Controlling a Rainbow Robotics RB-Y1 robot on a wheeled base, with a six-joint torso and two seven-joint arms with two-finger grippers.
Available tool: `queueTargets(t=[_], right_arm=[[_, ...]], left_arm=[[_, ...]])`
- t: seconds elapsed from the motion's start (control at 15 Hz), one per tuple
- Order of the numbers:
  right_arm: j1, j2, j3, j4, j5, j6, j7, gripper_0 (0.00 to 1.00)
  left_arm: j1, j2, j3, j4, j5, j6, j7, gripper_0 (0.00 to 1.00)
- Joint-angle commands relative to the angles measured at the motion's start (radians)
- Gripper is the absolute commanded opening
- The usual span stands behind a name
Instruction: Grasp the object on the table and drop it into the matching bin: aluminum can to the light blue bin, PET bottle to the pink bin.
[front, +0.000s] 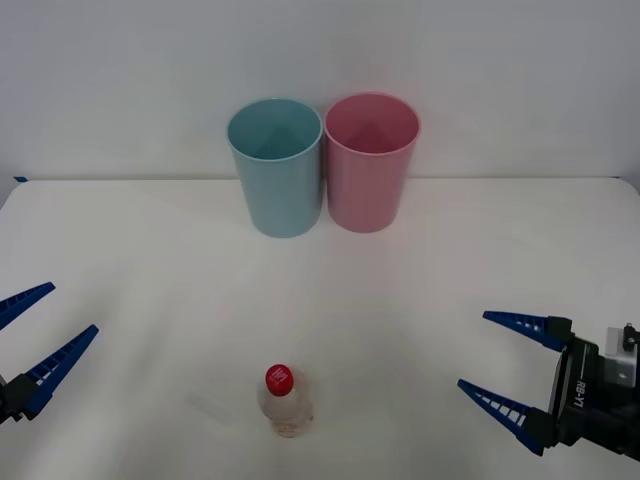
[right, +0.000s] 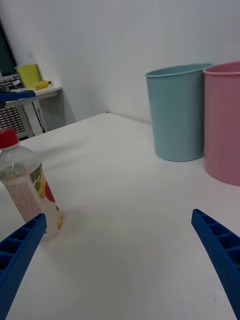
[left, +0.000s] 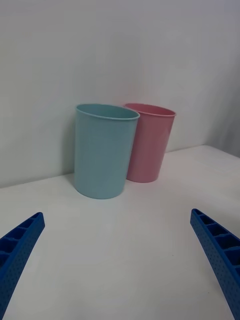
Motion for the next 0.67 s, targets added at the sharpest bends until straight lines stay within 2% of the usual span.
queueTargets(t=[0.07, 0.67], right_arm=[[-0.030, -0.042, 0.106, 0.020, 0.000, 0.017, 0.038, 1.00], [-0.210, -0.088, 0.402, 0.119, 0.000, 0.052, 0.066, 1.00]], left_arm=[[0.000, 0.000, 0.000, 0.000, 0.000, 0.000, 0.000, 1.00], [0.000, 0.000, 0.000, 0.000, 0.000, 0.000, 0.000, 1.00]])
